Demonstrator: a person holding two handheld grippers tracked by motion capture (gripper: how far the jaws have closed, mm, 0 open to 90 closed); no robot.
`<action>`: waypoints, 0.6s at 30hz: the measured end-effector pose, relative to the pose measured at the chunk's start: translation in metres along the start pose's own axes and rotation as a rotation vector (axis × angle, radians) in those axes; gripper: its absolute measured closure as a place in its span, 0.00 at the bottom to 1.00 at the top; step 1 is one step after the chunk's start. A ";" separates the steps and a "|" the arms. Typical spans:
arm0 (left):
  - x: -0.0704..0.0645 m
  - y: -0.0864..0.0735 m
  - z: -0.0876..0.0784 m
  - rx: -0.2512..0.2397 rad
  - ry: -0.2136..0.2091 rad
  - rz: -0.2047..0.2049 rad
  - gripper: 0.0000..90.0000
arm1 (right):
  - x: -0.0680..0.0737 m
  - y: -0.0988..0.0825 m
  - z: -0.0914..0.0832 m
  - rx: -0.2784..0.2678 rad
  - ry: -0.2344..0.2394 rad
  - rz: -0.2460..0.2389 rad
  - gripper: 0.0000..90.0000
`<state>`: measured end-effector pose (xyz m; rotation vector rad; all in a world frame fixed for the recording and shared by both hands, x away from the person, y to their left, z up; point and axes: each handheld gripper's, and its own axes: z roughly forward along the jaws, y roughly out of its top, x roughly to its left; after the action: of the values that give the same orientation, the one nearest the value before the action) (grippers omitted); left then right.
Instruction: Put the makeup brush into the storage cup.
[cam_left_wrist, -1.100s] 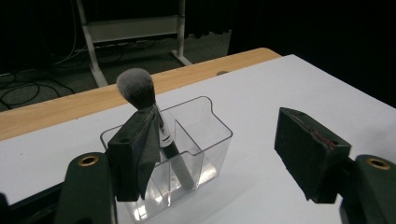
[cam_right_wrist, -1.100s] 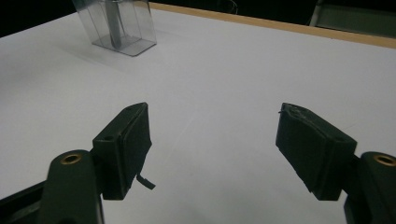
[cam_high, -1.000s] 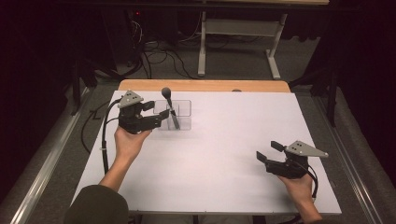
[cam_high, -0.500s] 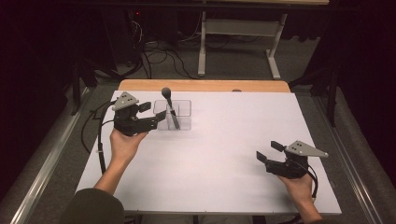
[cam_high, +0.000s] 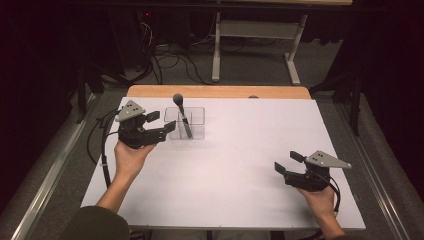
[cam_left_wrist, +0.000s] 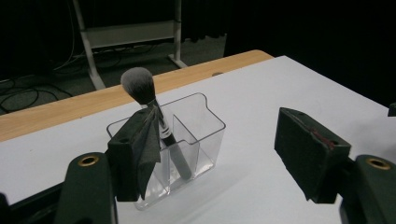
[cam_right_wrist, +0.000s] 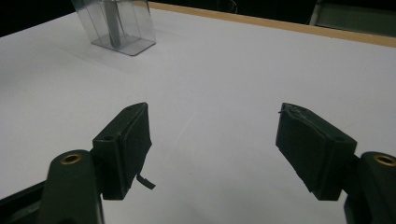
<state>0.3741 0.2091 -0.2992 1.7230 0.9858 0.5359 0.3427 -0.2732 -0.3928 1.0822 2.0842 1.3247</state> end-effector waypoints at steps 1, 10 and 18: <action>0.000 0.000 -0.001 0.000 0.000 -0.001 0.35 | 0.000 0.000 0.000 0.001 0.000 0.002 0.31; -0.001 -0.001 -0.010 -0.021 -0.005 -0.006 0.35 | 0.000 0.000 0.000 0.001 -0.001 0.002 0.31; 0.000 -0.005 -0.015 -0.031 -0.005 -0.014 0.35 | 0.000 0.000 0.000 0.001 0.000 0.002 0.31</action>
<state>0.3614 0.2181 -0.2980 1.6881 0.9804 0.5351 0.3427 -0.2727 -0.3929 1.0840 2.0845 1.3252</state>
